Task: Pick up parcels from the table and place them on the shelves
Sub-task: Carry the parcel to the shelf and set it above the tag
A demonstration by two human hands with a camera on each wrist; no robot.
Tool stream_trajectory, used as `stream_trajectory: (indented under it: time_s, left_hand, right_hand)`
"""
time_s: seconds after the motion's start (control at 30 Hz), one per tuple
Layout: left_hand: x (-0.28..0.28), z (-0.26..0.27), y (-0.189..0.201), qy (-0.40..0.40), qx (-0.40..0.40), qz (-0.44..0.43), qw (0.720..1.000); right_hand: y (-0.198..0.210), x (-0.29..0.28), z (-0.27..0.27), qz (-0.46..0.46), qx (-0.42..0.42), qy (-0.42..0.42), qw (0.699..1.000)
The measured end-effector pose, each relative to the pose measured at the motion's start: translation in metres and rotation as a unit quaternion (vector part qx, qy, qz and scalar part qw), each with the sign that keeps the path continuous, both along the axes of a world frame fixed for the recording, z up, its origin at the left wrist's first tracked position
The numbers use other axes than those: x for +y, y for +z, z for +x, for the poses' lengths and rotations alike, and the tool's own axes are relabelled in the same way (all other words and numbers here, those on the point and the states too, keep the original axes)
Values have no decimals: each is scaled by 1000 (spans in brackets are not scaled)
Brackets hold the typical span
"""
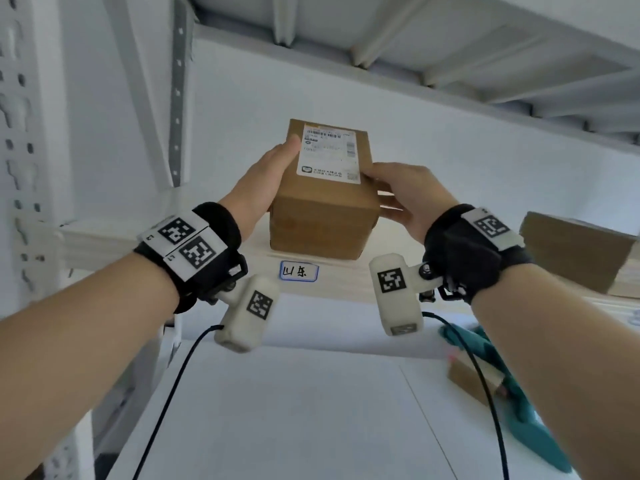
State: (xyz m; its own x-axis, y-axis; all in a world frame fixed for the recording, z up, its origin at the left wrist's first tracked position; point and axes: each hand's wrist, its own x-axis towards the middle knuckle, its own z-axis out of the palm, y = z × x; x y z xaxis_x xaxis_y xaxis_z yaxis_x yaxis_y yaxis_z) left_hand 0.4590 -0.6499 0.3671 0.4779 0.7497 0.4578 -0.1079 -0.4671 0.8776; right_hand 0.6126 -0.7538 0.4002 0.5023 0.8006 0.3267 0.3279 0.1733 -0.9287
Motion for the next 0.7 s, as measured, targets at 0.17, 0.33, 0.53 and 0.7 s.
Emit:
stream_trajectory:
  time_s: [0.17,0.33,0.53,0.7]
  left_hand:
    - [-11,6,7,37,26,-22,999]
    - [-8,2,8,57,57,-29,996]
    - [2,2,4,64,88,-43,993]
    - [8,3,3,54,87,-47,994]
  right_hand:
    - [-4,10,7,-23,21,29,999]
    - [-11,19,2,-20,30,57,998]
    - [-13,28,-1,-37,26,50,998]
    - [-16,41,-6,-33,18,25,999]
